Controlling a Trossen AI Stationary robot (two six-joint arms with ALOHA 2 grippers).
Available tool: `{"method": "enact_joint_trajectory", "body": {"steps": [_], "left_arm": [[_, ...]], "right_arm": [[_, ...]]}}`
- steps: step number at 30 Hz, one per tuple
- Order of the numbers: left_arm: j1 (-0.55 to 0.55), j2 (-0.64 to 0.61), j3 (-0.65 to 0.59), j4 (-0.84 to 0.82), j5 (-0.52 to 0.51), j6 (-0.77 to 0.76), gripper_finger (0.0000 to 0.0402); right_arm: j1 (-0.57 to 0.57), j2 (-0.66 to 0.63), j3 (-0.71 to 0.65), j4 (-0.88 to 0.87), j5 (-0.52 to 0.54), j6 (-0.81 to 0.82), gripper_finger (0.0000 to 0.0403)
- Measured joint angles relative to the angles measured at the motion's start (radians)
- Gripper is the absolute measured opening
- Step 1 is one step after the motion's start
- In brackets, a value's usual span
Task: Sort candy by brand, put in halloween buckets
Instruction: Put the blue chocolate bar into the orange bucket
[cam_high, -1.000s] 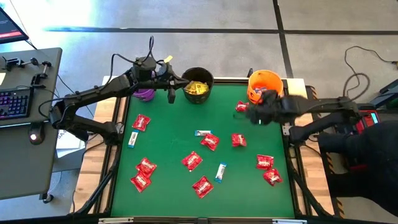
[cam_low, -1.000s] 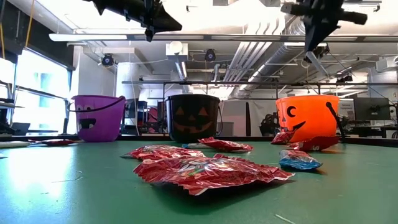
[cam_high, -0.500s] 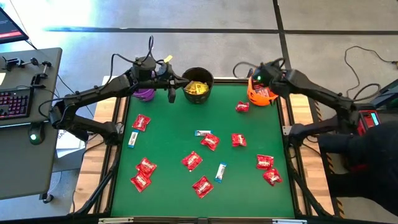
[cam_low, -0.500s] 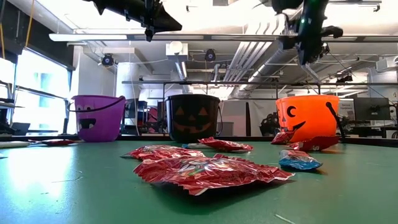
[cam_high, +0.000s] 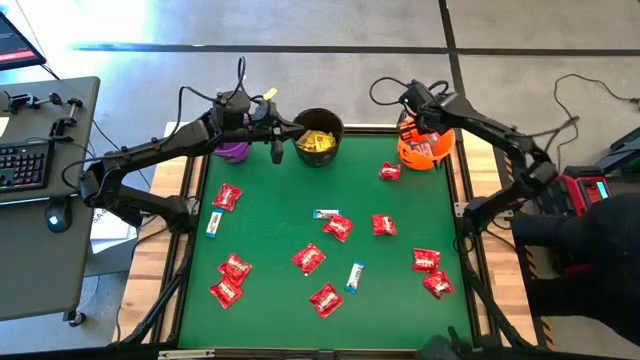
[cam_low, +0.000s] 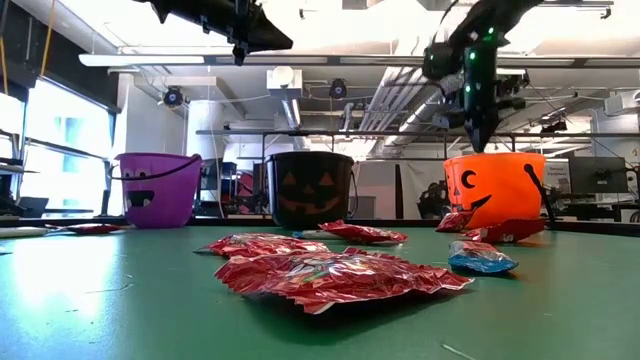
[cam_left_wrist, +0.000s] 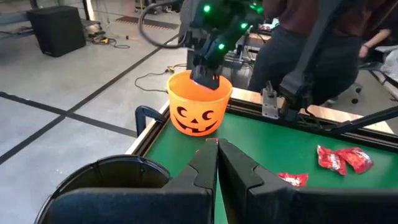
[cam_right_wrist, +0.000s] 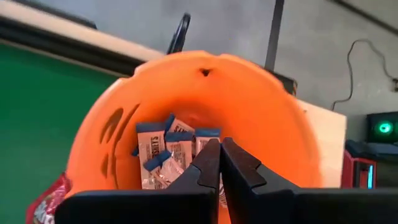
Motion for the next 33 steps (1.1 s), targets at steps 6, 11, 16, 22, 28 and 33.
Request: {"method": "enact_joint_trajectory", "body": {"steps": [6,11,16,22,28,33], "left_arm": [[0.000,0.000,0.000,0.000,-0.035,0.000,0.0005],[0.000,0.000,0.000,0.000,-0.036,-0.002,0.0005],[0.000,0.000,0.000,-0.001,-0.052,-0.017,0.0005],[0.000,0.000,0.000,-0.001,-0.052,-0.017,0.0005],[0.000,0.000,0.000,-0.001,-0.052,-0.019,0.0005],[0.000,0.000,0.000,-0.011,-0.052,-0.027,0.0005]], "right_arm": [[-0.068,0.075,0.000,0.005,-0.109,-0.046,0.0000],[-0.123,0.093,0.000,0.006,-0.193,-0.069,0.0000],[-0.167,0.093,0.000,0.006,-0.249,-0.106,0.0000],[-0.185,0.093,0.000,0.009,-0.262,-0.144,0.0000],[-0.185,0.093,0.000,0.000,-0.265,-0.180,0.0007],[-0.184,0.093,0.000,-0.039,-0.293,-0.175,0.0065]]}}
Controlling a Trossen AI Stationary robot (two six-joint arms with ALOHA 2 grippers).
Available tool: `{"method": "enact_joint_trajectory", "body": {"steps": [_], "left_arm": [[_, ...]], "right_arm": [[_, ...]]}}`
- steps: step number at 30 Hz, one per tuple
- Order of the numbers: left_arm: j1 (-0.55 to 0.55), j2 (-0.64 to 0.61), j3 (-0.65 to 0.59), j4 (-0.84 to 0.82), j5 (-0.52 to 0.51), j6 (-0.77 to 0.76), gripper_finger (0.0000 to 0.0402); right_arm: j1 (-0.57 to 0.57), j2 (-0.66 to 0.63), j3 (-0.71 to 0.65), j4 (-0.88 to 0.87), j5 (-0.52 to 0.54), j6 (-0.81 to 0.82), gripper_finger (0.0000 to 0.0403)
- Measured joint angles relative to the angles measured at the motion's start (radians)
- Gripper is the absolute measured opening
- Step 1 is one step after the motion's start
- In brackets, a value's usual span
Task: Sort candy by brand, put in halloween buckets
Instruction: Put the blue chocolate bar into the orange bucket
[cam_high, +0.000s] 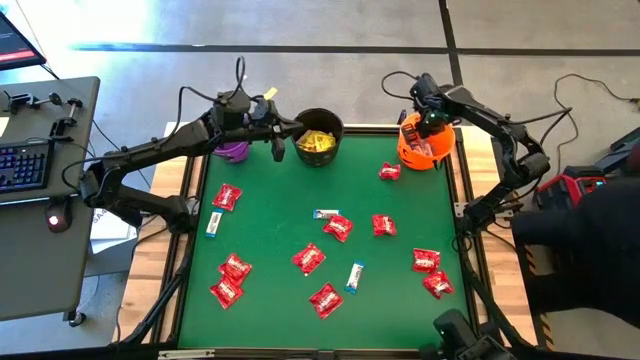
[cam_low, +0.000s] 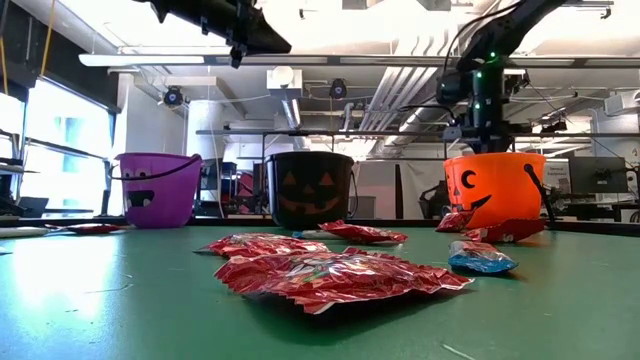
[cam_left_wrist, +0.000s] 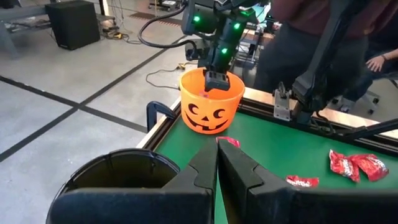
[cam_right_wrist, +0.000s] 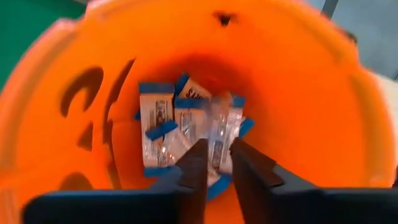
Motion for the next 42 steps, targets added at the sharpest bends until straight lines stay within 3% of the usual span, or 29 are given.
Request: {"method": "enact_joint_trajectory", "body": {"steps": [4,9,14,20,25,30,42], "left_arm": [[0.000,0.000,0.000,-0.012,0.000,-0.021,0.0005],[0.000,0.000,0.000,-0.016,0.000,-0.042,0.0005],[0.000,0.000,0.000,-0.017,0.000,-0.026,0.0005],[0.000,0.000,0.000,-0.028,0.000,-0.055,0.0005],[0.000,0.000,0.000,-0.055,0.000,-0.077,0.0005],[0.000,0.000,0.000,-0.113,0.002,-0.080,0.0005],[-0.001,-0.007,-0.001,-0.258,0.032,-0.122,0.0005]], "right_arm": [[0.000,0.000,0.005,-0.048,-0.010,-0.007,0.0113],[0.021,-0.028,0.064,-0.087,0.000,-0.032,0.0126],[0.061,-0.072,0.178,-0.104,-0.003,-0.030,0.0094],[0.089,-0.089,0.283,-0.252,-0.075,0.058,0.0008],[0.087,-0.089,0.284,-0.407,-0.072,0.135,0.0008],[0.088,-0.089,0.275,-0.435,-0.131,0.139,0.0003],[0.088,-0.089,0.275,-0.485,-0.118,0.153,0.0000]]}}
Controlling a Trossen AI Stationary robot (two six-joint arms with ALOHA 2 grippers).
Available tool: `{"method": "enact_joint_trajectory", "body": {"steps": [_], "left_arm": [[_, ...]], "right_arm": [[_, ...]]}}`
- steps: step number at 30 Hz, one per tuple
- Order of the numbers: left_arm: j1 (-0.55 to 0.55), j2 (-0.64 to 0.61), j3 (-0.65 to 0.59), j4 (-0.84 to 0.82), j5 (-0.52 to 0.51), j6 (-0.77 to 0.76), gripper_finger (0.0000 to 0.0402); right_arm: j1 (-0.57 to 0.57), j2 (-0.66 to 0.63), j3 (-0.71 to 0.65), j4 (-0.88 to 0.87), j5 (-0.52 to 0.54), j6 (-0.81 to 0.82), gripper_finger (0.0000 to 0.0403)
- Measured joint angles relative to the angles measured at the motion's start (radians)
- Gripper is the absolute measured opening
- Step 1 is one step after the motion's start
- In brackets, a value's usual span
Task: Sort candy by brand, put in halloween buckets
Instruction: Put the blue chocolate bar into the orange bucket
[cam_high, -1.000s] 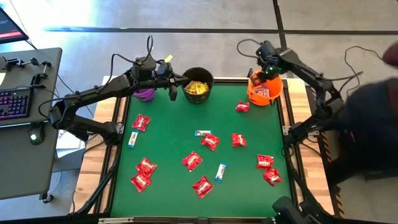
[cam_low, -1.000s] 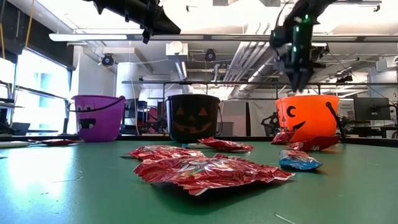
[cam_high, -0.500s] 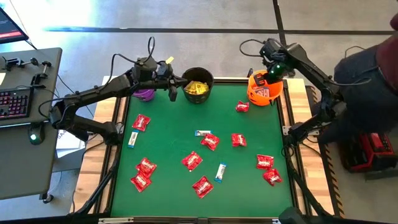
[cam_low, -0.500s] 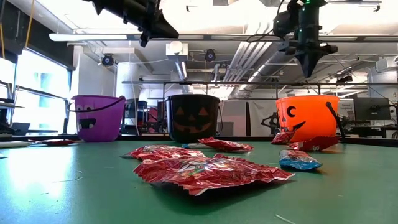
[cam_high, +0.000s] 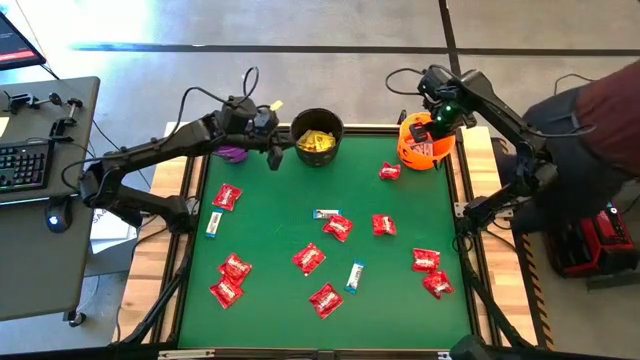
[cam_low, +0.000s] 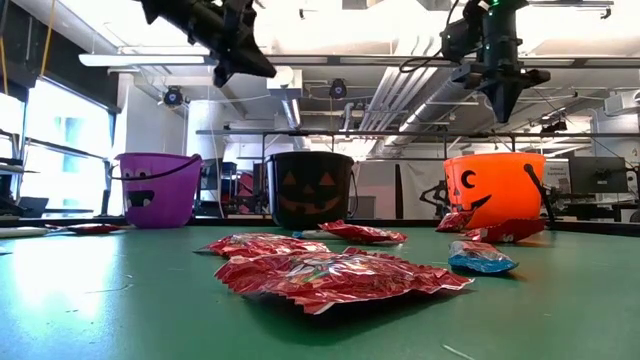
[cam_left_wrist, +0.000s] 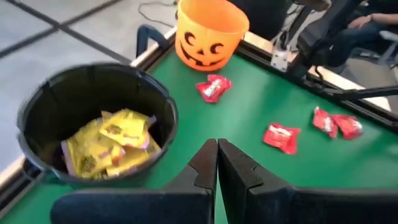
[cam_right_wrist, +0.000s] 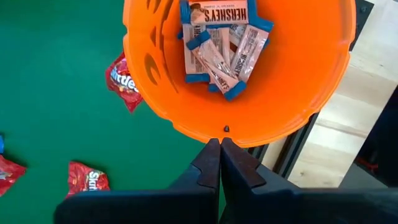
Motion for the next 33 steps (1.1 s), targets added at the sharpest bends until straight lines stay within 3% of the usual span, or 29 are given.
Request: {"method": "enact_joint_trajectory", "body": {"steps": [5,10,21,33], "left_arm": [[-0.001,-0.059,0.000,-0.029,0.038,0.008,0.0005],[-0.001,-0.112,-0.035,-0.042,-0.030,0.016,0.0005],[-0.048,-0.148,-0.116,-0.071,-0.032,0.001,0.0000],[-0.121,-0.148,-0.116,-0.127,-0.010,0.000,0.0000]], "right_arm": [[0.000,0.000,0.000,-0.001,-0.006,0.000,0.0000],[0.000,-0.013,0.000,-0.003,-0.007,0.000,0.0000],[0.000,-0.093,-0.003,0.000,-0.005,0.027,0.0000],[0.000,-0.197,-0.208,0.098,-0.046,0.044,0.0000]]}}
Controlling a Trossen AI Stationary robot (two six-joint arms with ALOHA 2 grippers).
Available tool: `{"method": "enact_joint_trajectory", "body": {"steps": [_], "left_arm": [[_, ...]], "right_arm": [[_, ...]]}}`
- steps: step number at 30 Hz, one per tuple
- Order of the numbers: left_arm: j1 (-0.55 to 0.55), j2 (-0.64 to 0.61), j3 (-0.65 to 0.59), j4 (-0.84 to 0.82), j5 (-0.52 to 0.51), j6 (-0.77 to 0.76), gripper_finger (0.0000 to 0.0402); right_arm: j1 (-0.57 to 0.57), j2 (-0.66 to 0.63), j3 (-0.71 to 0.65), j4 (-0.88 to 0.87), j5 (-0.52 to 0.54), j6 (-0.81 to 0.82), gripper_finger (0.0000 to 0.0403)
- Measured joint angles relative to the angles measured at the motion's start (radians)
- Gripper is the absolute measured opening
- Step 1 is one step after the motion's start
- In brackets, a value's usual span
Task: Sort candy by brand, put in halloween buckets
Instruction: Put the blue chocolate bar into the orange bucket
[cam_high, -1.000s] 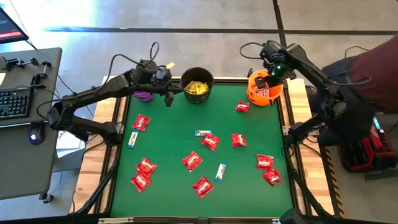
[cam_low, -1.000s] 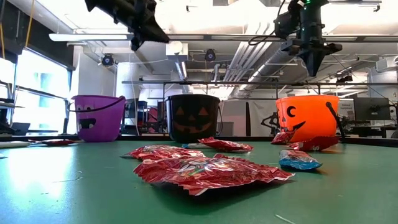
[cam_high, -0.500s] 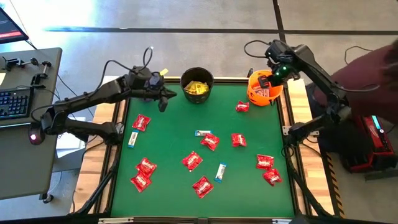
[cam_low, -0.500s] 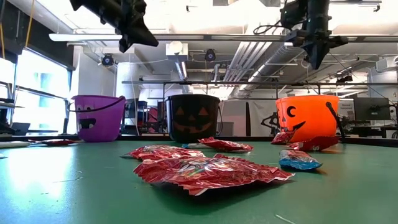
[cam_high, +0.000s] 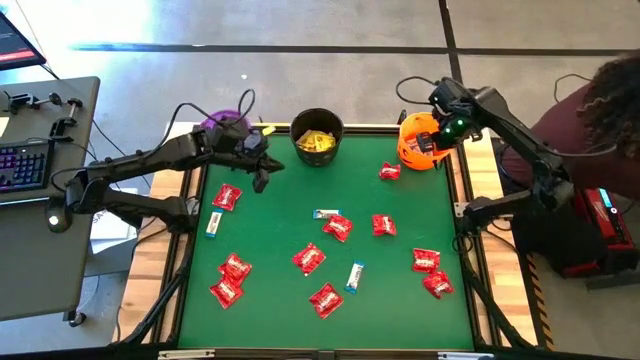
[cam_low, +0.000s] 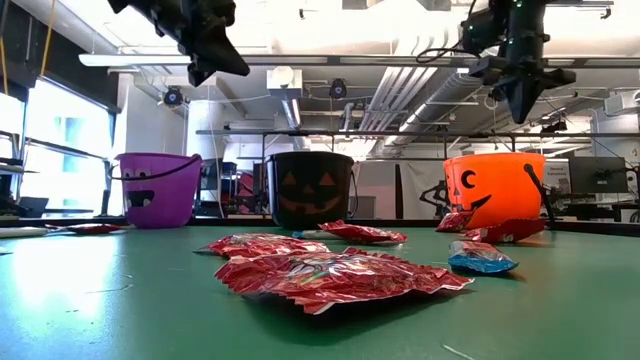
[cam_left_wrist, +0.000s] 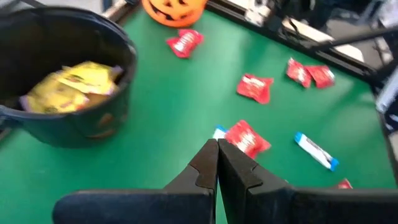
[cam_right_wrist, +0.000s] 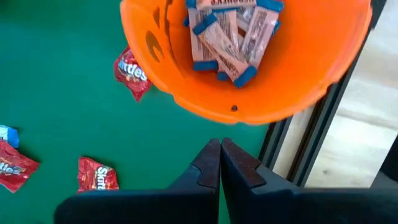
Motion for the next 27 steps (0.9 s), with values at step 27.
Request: {"method": "enact_joint_trajectory", "body": {"steps": [27], "left_arm": [[-0.418,0.029,0.000,-0.319,-0.213,-0.166,0.0096]], "right_arm": [[0.000,-0.109,-0.057,0.143,0.009,-0.085,0.0000]]}}
